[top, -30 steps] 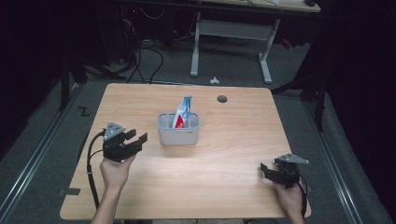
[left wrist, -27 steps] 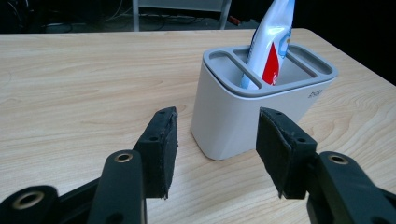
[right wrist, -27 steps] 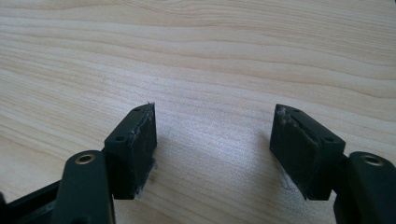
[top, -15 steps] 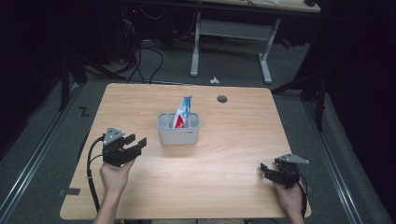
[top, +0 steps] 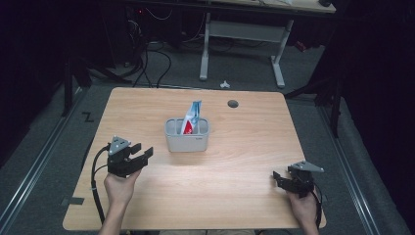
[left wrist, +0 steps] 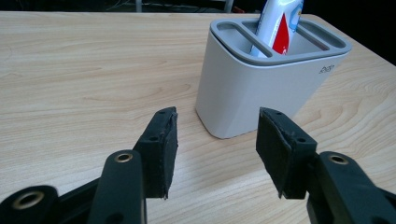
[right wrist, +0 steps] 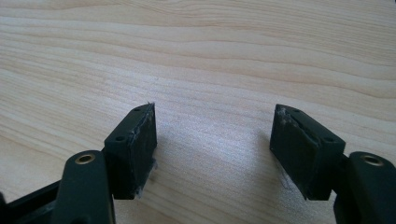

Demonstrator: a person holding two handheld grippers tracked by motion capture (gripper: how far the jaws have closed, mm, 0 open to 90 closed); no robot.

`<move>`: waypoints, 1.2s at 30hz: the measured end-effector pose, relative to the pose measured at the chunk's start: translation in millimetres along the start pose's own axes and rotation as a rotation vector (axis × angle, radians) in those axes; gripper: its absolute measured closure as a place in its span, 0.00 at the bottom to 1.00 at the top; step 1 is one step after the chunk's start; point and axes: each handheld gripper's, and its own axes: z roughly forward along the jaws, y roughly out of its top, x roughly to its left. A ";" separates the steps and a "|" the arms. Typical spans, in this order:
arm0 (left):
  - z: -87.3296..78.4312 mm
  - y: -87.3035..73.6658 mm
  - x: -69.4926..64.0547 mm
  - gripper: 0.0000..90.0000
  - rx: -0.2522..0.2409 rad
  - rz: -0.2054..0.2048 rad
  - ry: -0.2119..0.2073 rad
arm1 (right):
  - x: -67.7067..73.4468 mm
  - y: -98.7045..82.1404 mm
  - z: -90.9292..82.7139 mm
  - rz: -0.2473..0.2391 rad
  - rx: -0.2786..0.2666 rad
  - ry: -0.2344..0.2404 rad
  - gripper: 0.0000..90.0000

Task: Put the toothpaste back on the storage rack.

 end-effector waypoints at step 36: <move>14.7 -33.4 -1.5 0.54 0.061 -0.027 0.015 | -0.1 -0.1 0.0 -0.006 -0.001 0.002 0.35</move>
